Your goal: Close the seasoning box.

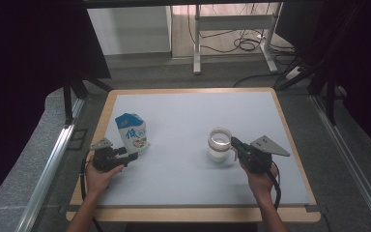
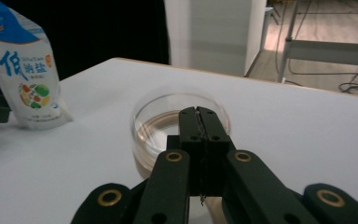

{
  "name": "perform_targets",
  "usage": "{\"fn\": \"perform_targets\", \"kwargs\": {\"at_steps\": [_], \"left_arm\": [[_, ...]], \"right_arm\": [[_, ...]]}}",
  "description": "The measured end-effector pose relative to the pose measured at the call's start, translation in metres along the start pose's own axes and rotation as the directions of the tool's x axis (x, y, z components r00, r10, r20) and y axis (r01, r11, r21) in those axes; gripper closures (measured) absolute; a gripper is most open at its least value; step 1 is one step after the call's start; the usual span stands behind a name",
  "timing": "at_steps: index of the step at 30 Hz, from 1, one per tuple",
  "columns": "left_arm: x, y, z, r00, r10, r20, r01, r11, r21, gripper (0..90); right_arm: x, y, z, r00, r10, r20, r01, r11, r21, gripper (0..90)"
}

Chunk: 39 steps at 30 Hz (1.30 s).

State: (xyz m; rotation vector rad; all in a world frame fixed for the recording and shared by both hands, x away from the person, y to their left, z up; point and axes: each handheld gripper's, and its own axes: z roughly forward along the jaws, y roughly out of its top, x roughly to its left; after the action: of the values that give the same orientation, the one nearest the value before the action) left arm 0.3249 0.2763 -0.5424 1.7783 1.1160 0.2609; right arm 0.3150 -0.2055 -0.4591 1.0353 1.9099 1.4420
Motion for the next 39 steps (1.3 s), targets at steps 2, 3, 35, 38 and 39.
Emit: {"fn": "perform_targets", "kwargs": {"at_steps": [2, 3, 35, 38, 39], "left_arm": [[0.000, 0.000, 0.000, 1.0000, -0.001, 0.001, 0.001, 1.0000, -0.002, 40.0], [0.000, 0.000, 0.000, 1.0000, -0.001, 0.001, 0.001, 1.0000, -0.002, 40.0], [-0.001, 0.000, 0.001, 1.0000, 0.007, -0.003, -0.007, 1.0000, 0.004, 39.7], [-0.001, 0.000, 0.001, 1.0000, 0.008, -0.003, -0.007, 1.0000, 0.004, 39.7], [-0.001, 0.000, 0.001, 1.0000, 0.007, -0.003, -0.007, 1.0000, 0.005, 39.7]], "right_arm": [[0.003, -0.001, 0.005, 0.9998, -0.005, -0.018, 0.006, 1.000, 0.008, 90.0], [0.005, -0.001, 0.007, 0.9995, -0.009, -0.030, 0.009, 1.000, 0.011, 90.0], [-0.061, -0.044, -0.024, 0.9976, 0.021, 0.066, -0.029, 0.992, 0.123, 65.8], [-0.070, -0.055, -0.022, 0.9968, 0.028, 0.075, -0.040, 0.986, 0.163, 58.0], [-0.073, -0.058, -0.022, 0.9970, 0.036, 0.069, -0.047, 0.984, 0.174, 56.4]]}}
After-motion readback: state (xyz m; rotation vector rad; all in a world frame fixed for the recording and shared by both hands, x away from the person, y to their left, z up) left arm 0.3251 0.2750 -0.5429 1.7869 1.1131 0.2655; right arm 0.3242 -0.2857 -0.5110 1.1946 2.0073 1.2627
